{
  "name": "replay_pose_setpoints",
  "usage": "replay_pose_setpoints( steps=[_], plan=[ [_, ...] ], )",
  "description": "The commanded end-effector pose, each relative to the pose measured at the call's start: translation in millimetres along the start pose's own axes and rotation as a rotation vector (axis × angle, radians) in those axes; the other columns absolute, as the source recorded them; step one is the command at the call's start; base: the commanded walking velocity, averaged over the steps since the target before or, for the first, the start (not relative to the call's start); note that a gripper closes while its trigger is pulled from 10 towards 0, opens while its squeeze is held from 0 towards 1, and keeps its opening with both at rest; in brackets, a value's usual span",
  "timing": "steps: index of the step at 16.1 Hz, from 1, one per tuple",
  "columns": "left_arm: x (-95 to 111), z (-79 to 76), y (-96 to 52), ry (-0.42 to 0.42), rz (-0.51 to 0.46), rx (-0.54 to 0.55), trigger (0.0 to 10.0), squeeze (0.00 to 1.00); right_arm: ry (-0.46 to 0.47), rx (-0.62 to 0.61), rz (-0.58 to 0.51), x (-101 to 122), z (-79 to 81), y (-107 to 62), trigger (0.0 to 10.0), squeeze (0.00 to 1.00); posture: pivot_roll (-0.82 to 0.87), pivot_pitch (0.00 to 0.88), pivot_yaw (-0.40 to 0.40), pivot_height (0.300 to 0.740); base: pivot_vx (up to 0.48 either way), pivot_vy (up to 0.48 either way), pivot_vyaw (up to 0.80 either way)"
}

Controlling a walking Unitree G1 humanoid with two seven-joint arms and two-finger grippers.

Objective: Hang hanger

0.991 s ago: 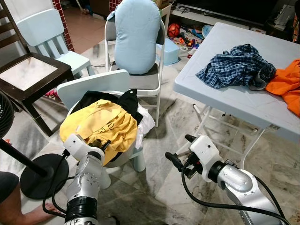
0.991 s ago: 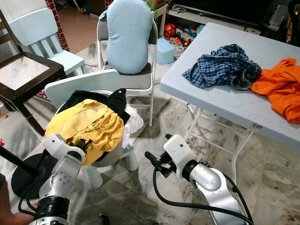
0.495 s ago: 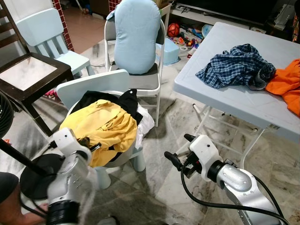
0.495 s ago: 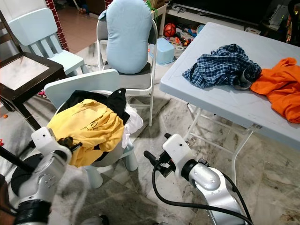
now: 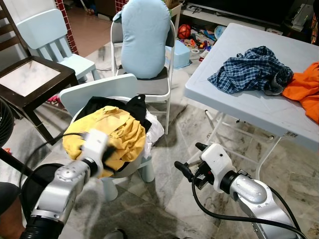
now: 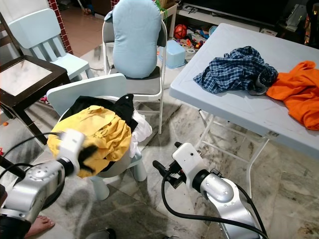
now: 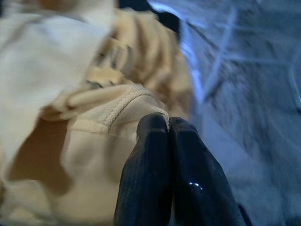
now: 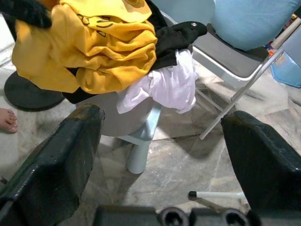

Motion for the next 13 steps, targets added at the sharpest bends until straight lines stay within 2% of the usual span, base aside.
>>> replay_pose_setpoints(
  steps=[1, 5, 7, 9, 11, 13],
  plan=[
    [-10, -10.2, -2.6, 0.081, 0.074, -0.106, 0.0, 0.00, -0.010, -0.012, 0.002, 0, -4.3, -0.7, 10.0, 0.00, -0.04, 0.101, -0.056, 0.740, 0.000, 0.000, 0.00],
    [-23, -13.9, -9.7, 0.079, 0.118, -0.142, 0.0, 0.00, -0.013, -0.017, 0.010, -2, -7.0, -3.6, 10.0, 0.00, -0.04, 0.099, -0.059, 0.740, 0.000, 0.000, 0.00],
    [-21, -10.7, -12.4, 0.071, 0.111, -0.132, 0.0, 0.00, -0.012, -0.012, 0.012, -3, -5.6, -2.3, 10.0, 0.00, -0.03, 0.100, -0.063, 0.740, 0.000, 0.000, 0.00],
    [-11, -5.7, -12.2, 0.058, 0.056, -0.118, 0.0, 0.00, -0.010, -0.004, 0.010, -3, -3.7, -0.7, 10.0, 0.00, -0.03, 0.099, -0.064, 0.740, 0.000, 0.000, 0.00],
    [7, 1.2, -9.1, 0.025, -0.061, -0.039, 0.0, 0.00, -0.008, -0.003, 0.011, -4, -3.1, -0.5, 10.0, 0.00, -0.02, 0.100, -0.064, 0.740, 0.000, 0.000, 0.00],
    [14, -1.3, -7.0, 0.001, -0.133, 0.005, 0.0, 0.00, -0.004, -0.003, 0.010, -4, -1.9, 0.1, 10.0, 0.00, -0.02, 0.097, -0.061, 0.740, 0.000, 0.000, 0.00]
  ],
)
Point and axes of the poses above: a point about 5 cm out from each wrist's last joint towards the gripper, its own y axis pointing out of the wrist towards the gripper, its own x axis along the axis of the wrist's last joint, z = x × y, the point moved 1 cm from there along y, pointing out of the wrist towards the gripper, and after that the axes turned 2 degrees about -y, right-handed, at the moved point
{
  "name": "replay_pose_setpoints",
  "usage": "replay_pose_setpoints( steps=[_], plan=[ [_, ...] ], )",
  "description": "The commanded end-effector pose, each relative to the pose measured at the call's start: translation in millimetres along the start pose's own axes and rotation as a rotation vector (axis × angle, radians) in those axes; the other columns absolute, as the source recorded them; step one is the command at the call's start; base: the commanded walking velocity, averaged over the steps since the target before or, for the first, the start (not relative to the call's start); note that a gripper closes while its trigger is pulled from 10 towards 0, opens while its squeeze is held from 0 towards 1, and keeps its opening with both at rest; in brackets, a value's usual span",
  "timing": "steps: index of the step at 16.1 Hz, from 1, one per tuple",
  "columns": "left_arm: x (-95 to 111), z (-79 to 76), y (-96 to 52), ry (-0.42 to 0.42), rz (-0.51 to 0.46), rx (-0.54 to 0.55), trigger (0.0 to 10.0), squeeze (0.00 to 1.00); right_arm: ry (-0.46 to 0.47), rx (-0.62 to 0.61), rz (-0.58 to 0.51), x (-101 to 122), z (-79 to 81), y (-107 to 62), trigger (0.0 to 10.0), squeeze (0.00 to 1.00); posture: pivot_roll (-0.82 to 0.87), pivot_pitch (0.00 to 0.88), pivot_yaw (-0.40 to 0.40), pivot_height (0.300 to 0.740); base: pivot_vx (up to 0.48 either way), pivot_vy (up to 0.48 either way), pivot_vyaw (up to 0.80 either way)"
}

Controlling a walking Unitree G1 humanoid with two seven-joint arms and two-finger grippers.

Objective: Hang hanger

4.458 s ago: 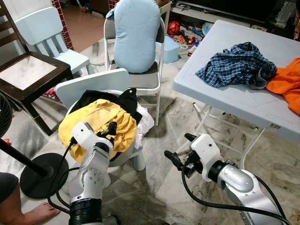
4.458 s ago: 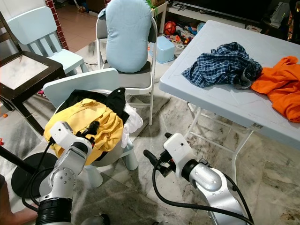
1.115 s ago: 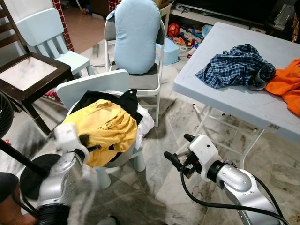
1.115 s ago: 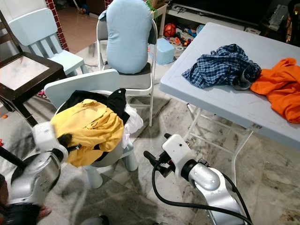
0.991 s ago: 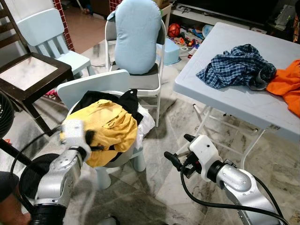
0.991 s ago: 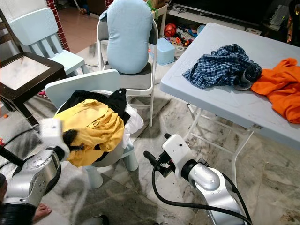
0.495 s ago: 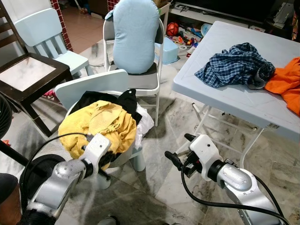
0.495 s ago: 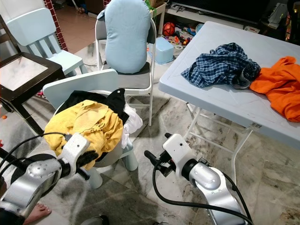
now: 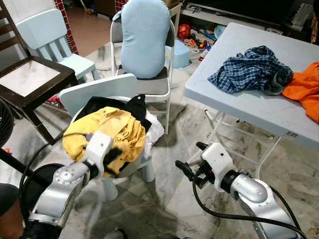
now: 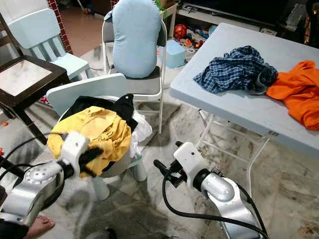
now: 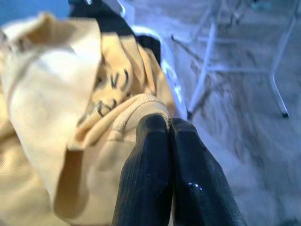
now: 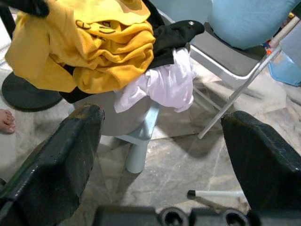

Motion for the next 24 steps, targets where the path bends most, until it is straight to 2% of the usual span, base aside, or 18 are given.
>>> replay_pose_setpoints(
  steps=[1, 3, 6, 8, 9, 11, 13, 14, 16, 19, 20, 21, 22, 24],
  plan=[
    [2, -1.9, -0.9, 0.017, -0.012, 0.012, 0.0, 0.00, -0.005, 0.003, 0.005, -2, 0.8, -0.3, 10.0, 0.00, -0.02, 0.097, -0.061, 0.740, 0.000, 0.000, 0.00],
    [-4, -3.5, -1.6, 0.050, 0.016, 0.020, 0.0, 0.00, -0.002, 0.003, 0.005, -2, 1.3, -0.1, 10.0, 0.00, -0.02, 0.094, -0.060, 0.740, 0.000, 0.000, 0.00],
    [-7, 1.7, -3.4, 0.040, 0.010, 0.059, 0.0, 0.00, 0.000, 0.003, 0.006, -3, 1.5, 0.3, 10.0, 0.00, -0.02, 0.094, -0.061, 0.740, 0.000, 0.000, 0.00],
    [-10, -1.6, -1.3, 0.027, 0.000, 0.063, 0.0, 0.00, 0.002, 0.004, 0.004, -3, 2.7, 1.9, 10.0, 0.00, -0.02, 0.090, -0.061, 0.740, 0.000, 0.000, 0.00],
    [-9, -2.6, 0.1, -0.002, -0.038, 0.094, 0.0, 0.00, 0.003, 0.005, 0.003, -3, 3.2, 2.1, 10.0, 0.00, -0.02, 0.090, -0.060, 0.740, 0.000, 0.000, 0.00],
    [-11, -2.6, 0.6, -0.013, -0.054, 0.135, 0.0, 0.00, 0.005, 0.003, 0.004, -4, 3.5, 1.6, 10.0, 0.00, -0.02, 0.087, -0.059, 0.740, 0.000, 0.000, 0.00],
    [-18, 6.4, -1.2, -0.050, -0.035, 0.232, 0.0, 0.00, 0.007, -0.003, 0.005, -5, 3.1, 1.0, 10.0, 0.00, -0.02, 0.087, -0.057, 0.740, 0.000, 0.000, 0.00],
    [-22, 18.0, -4.3, -0.110, -0.025, 0.325, 0.0, 0.00, 0.008, -0.005, 0.005, -5, 2.9, 0.9, 10.0, 0.00, -0.02, 0.087, -0.056, 0.740, 0.000, 0.000, 0.00],
    [-26, 30.3, -9.1, -0.160, -0.021, 0.409, 0.0, 0.00, 0.010, -0.005, 0.006, -5, 3.1, 0.8, 10.0, 0.00, -0.01, 0.087, -0.059, 0.740, 0.000, 0.000, 0.00],
    [-19, 34.4, -12.8, -0.012, -0.032, 0.396, 0.0, 0.00, 0.011, -0.002, 0.008, -6, 3.7, 1.6, 10.0, 0.00, -0.01, 0.088, -0.061, 0.740, 0.000, 0.000, 0.00],
    [-16, 35.4, -13.8, 0.011, -0.046, 0.401, 0.0, 0.00, 0.012, -0.002, 0.008, -6, 3.7, 1.8, 10.0, 0.00, -0.01, 0.088, -0.061, 0.740, 0.000, 0.000, 0.00],
    [-3, 38.7, -14.3, 0.023, -0.106, 0.426, 0.0, 0.00, 0.018, -0.007, 0.008, -7, 3.7, 2.5, 10.0, 0.00, 0.00, 0.086, -0.064, 0.740, 0.000, 0.000, 0.00],
    [4, 37.9, -12.5, 0.007, -0.146, 0.440, 0.0, 0.00, 0.036, -0.019, 0.003, -7, 3.8, 3.7, 10.0, 0.00, 0.00, 0.085, -0.063, 0.740, 0.000, 0.000, 0.00],
    [6, 29.5, -8.4, 0.006, -0.162, 0.418, 4.5, 0.00, 0.061, -0.051, -0.020, -4, 2.3, 4.5, 10.0, 0.00, 0.00, 0.084, -0.062, 0.740, 0.000, 0.000, 0.00]
  ],
)
Point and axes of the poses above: a point about 5 cm out from each wrist's last joint towards the gripper, its own y axis pointing out of the wrist towards the gripper, its own x axis along the axis of the wrist's last joint, z = x × y, the point moved 1 cm from there along y, pointing out of the wrist towards the gripper, and after that the axes turned 2 degrees about -y, right-handed, at the moved point
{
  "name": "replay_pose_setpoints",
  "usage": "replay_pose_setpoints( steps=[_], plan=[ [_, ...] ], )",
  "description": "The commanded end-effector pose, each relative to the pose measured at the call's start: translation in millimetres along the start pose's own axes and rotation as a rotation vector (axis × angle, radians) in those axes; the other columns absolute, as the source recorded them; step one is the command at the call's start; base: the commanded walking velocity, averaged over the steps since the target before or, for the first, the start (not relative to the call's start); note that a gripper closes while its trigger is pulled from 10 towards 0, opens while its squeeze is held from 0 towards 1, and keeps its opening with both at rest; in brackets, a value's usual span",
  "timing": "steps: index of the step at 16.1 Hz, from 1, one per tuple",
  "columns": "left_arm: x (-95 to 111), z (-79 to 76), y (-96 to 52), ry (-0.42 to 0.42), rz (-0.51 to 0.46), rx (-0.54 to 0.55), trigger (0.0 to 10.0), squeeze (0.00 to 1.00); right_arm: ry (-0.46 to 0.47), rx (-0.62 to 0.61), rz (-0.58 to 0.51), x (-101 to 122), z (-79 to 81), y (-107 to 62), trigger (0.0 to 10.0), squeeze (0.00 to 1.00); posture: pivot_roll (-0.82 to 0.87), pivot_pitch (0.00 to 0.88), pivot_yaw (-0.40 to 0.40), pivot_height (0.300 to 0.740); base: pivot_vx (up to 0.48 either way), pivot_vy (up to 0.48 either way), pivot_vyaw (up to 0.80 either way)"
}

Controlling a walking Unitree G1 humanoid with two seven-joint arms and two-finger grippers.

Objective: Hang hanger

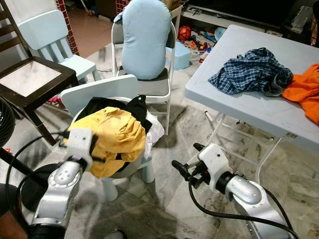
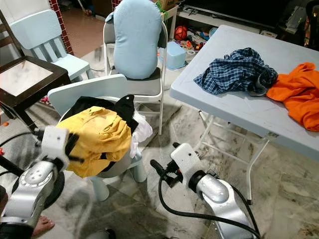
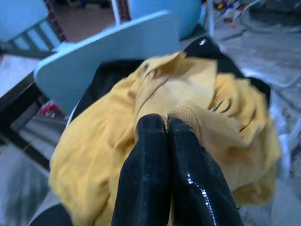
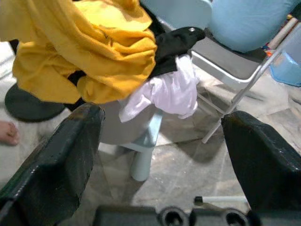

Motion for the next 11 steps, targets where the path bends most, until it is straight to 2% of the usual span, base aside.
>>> replay_pose_setpoints(
  steps=[1, 2, 5, 8, 11],
  plan=[
    [3, -2.6, -0.7, 0.013, -0.018, -0.001, 4.7, 0.00, 0.015, -0.036, 0.012, -4, -6.4, -2.5, 10.0, 0.00, 0.00, 0.084, -0.062, 0.740, 0.000, 0.000, 0.00],
    [0, -5.8, -0.7, 0.021, 0.000, -0.014, 10.0, 0.00, 0.010, -0.044, 0.019, -5, -7.9, -3.0, 10.0, 0.00, -0.01, 0.084, -0.060, 0.740, 0.000, 0.000, 0.00],
    [-6, -7.4, 0.3, -0.008, 0.029, -0.016, 10.0, 0.00, 0.010, -0.057, 0.024, -7, -9.2, -3.0, 10.0, 0.00, -0.01, 0.082, -0.060, 0.740, 0.000, 0.000, 0.00],
    [-9, -4.6, 0.4, -0.107, 0.048, 0.003, 10.0, 0.00, 0.009, -0.061, 0.020, -7, -9.7, -2.2, 10.0, 0.00, 0.00, 0.075, -0.061, 0.740, 0.000, 0.000, 0.00],
    [-10, -4.1, -0.5, -0.147, 0.044, 0.022, 10.0, 0.00, 0.009, -0.066, 0.014, -6, -11.1, -1.9, 10.0, 0.00, -0.01, 0.071, -0.062, 0.740, 0.000, 0.000, 0.00]
  ],
)
Point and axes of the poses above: a point about 5 cm out from each wrist's last joint towards the gripper, its own y axis pointing out of the wrist towards the gripper, its own x axis along the axis of the wrist's last joint, z = x × y, the point moved 1 cm from there along y, pointing out of the wrist towards the gripper, and after that the axes turned 2 degrees about -y, right-handed, at the moved point
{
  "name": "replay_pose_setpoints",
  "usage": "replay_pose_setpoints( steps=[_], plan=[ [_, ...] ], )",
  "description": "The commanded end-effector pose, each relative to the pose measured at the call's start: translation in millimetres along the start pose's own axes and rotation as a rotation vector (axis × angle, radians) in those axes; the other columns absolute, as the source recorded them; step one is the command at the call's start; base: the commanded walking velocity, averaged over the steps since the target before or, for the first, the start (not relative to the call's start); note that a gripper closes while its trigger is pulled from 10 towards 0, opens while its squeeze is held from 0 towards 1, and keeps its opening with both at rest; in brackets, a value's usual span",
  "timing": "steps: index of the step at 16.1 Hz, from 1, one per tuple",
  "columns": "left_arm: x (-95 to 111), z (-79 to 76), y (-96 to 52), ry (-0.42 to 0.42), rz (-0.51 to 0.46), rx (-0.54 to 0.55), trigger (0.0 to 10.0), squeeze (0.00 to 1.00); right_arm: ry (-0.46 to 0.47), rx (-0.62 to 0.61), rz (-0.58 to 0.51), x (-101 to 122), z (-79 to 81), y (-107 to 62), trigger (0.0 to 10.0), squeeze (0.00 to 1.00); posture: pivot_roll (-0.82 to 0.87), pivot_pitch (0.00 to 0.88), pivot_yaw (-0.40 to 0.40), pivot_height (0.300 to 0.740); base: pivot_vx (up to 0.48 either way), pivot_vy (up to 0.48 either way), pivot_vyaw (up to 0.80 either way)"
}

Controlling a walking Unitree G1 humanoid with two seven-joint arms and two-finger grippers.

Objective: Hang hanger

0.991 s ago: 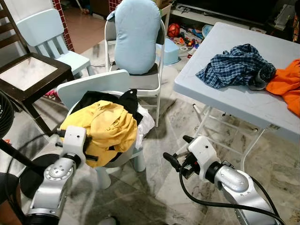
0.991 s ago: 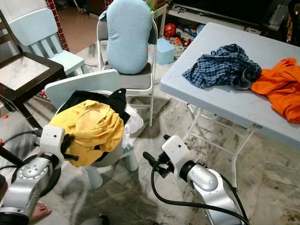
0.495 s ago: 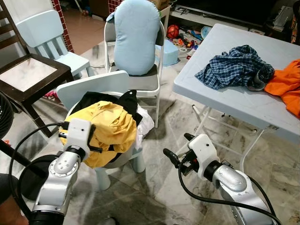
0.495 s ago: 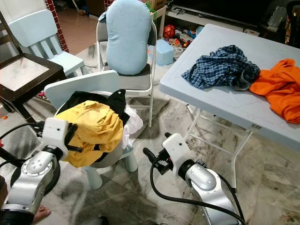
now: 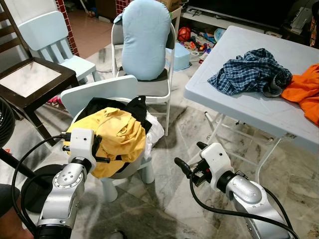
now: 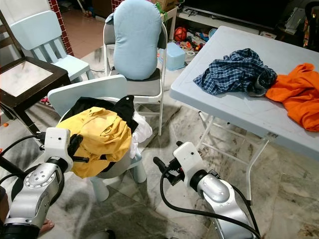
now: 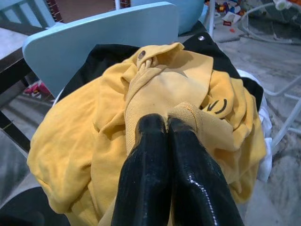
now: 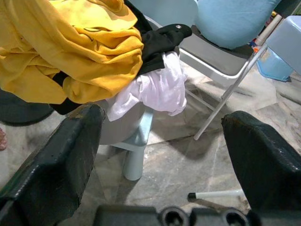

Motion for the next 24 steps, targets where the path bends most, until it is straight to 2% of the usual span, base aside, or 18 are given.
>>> replay_pose_setpoints(
  steps=[1, 4, 9, 16, 24],
  plan=[
    [-1, 1.4, -1.0, -0.031, 0.004, 0.021, 10.0, 0.00, 0.003, -0.030, 0.000, -1, -6.8, -1.7, 10.0, 0.00, -0.01, 0.069, -0.062, 0.740, 0.000, 0.000, 0.00],
    [-3, 1.8, -1.2, -0.081, 0.004, 0.048, 10.0, 0.00, -0.001, -0.066, -0.024, 3, -11.9, -0.8, 10.0, 0.00, -0.01, 0.068, -0.063, 0.740, 0.000, 0.000, 0.00],
    [-2, 0.0, -0.7, -0.095, 0.002, 0.056, 10.0, 0.00, 0.019, -0.147, -0.059, 9, -20.4, 1.0, 10.0, 0.00, -0.01, 0.074, -0.063, 0.740, 0.000, 0.000, 0.55],
    [-5, -1.3, -2.3, -0.128, 0.005, 0.047, 10.0, 0.00, 0.048, -0.243, -0.068, 10, -30.9, 1.0, 10.0, 0.00, -0.01, 0.077, -0.058, 0.740, 0.000, 0.000, 0.00],
    [-3, -2.4, -2.1, -0.142, -0.004, 0.038, 10.0, 0.00, 0.046, -0.251, -0.063, 8, -32.0, -1.3, 10.0, 0.00, -0.01, 0.082, -0.059, 0.740, 0.373, 0.000, 0.00]
  ],
)
Point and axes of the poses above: a point about 5 cm out from each wrist's last joint towards the gripper, its own y axis pointing out of the wrist towards the gripper, its own x axis along the axis of the wrist's last joint, z = x × y, the point moved 1 cm from there along y, pointing out of the wrist towards the gripper, and after that the axes turned 2 degrees about -y, right-handed, at the moved point
